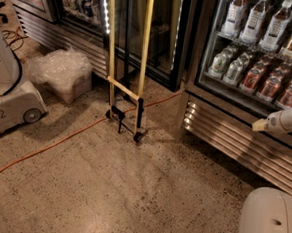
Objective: Close left fridge door
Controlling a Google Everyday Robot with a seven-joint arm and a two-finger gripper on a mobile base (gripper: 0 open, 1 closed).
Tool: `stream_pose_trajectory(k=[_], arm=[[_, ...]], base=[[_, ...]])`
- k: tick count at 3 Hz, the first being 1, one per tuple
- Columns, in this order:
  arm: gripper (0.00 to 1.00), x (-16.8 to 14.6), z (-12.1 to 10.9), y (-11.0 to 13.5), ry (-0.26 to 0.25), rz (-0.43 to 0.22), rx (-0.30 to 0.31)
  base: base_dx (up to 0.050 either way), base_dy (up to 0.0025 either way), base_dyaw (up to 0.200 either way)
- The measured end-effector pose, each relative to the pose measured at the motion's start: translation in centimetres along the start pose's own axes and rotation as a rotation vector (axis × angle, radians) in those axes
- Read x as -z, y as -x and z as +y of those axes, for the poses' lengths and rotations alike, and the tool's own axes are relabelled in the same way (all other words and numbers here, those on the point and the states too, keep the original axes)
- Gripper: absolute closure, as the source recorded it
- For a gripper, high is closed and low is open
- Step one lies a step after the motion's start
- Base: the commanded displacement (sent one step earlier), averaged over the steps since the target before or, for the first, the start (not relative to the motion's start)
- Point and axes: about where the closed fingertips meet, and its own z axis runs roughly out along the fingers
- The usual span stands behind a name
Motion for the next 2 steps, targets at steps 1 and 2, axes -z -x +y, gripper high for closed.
stream_pose_trajectory(k=[1, 2], arm=[[1.00, 0.00, 0.00, 0.00, 0.000, 0.000, 0.000], [0.81, -0.01, 0.00, 0.00, 0.000, 0.000, 0.000]], base=[[0.000, 0.00000, 0.000], [0.000, 0.00000, 0.000]])
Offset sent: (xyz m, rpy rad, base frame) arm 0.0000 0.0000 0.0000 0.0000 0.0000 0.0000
